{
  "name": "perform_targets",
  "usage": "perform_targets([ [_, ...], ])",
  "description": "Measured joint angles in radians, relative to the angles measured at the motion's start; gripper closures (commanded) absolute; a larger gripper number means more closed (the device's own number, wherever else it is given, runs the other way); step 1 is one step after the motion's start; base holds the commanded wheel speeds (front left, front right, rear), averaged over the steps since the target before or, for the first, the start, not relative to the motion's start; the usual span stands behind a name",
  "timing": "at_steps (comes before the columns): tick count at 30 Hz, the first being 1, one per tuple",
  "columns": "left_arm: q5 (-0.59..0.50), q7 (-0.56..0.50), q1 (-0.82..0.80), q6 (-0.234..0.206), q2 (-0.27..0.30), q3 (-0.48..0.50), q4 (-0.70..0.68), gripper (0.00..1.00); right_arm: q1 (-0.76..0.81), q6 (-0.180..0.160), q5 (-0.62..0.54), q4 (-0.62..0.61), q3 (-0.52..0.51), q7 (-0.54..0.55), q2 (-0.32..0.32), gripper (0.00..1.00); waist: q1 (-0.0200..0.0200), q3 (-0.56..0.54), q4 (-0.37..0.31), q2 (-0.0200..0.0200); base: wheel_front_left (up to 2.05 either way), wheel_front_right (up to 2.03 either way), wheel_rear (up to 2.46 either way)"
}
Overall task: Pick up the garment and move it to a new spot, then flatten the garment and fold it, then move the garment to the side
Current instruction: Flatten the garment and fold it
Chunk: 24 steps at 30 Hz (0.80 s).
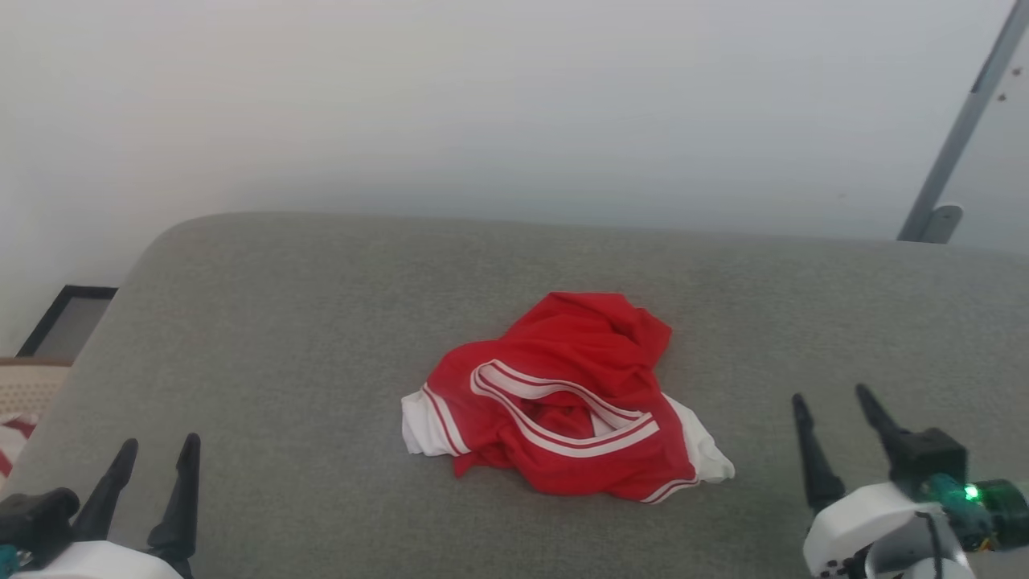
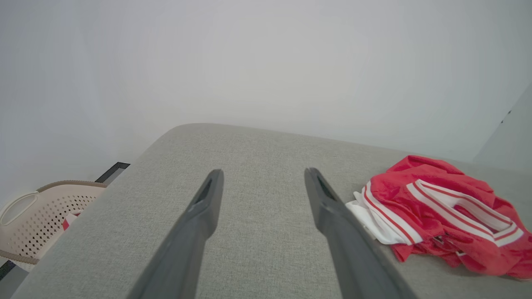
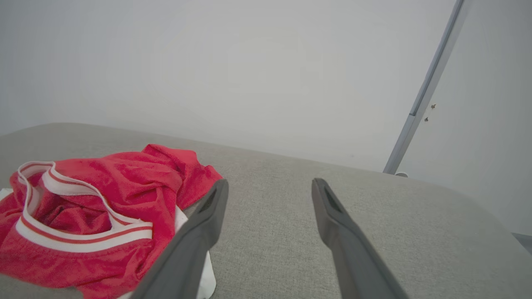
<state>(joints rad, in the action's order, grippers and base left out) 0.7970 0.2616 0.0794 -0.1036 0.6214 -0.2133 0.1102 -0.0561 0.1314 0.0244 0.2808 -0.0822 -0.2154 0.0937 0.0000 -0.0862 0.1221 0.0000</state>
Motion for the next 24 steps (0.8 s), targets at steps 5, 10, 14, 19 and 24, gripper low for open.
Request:
perform_targets([
  [5, -0.006, 0.0, 0.0, 0.003, -0.006, -0.01, 0.002, 0.0, -0.023, 0.0, 0.041, 0.063, 0.068, 0.108, 0.034, 0.0, 0.0, 0.009, 0.031, 0.0, 0.0, 0.0, 0.0],
  [10, -0.007, -0.001, -0.005, 0.011, -0.013, -0.026, -0.001, 0.0, -0.062, 0.0, 0.123, 0.136, 0.137, 0.228, 0.076, 0.0, 0.0, 0.023, 0.069, 0.0, 0.0, 0.0, 0.0],
  [14, -0.01, -0.006, -0.023, 0.02, -0.024, -0.04, 0.001, 0.0, -0.102, 0.0, 0.186, 0.186, 0.163, 0.328, 0.108, 0.0, 0.0, 0.049, 0.097, 0.0, 0.0, 0.0, 0.0],
  [19, -0.011, -0.006, -0.061, 0.035, -0.047, -0.055, 0.012, 0.0, -0.158, 0.0, 0.236, 0.245, 0.175, 0.449, 0.125, 0.0, 0.0, 0.096, 0.128, 0.0, 0.0, 0.0, 0.0],
  [24, -0.015, -0.006, -0.1, 0.052, -0.069, -0.068, 0.036, 0.0, -0.207, -0.001, 0.274, 0.294, 0.199, 0.566, 0.139, 0.0, 0.0, 0.139, 0.158, 0.0, 0.0, 0.0, 0.0],
])
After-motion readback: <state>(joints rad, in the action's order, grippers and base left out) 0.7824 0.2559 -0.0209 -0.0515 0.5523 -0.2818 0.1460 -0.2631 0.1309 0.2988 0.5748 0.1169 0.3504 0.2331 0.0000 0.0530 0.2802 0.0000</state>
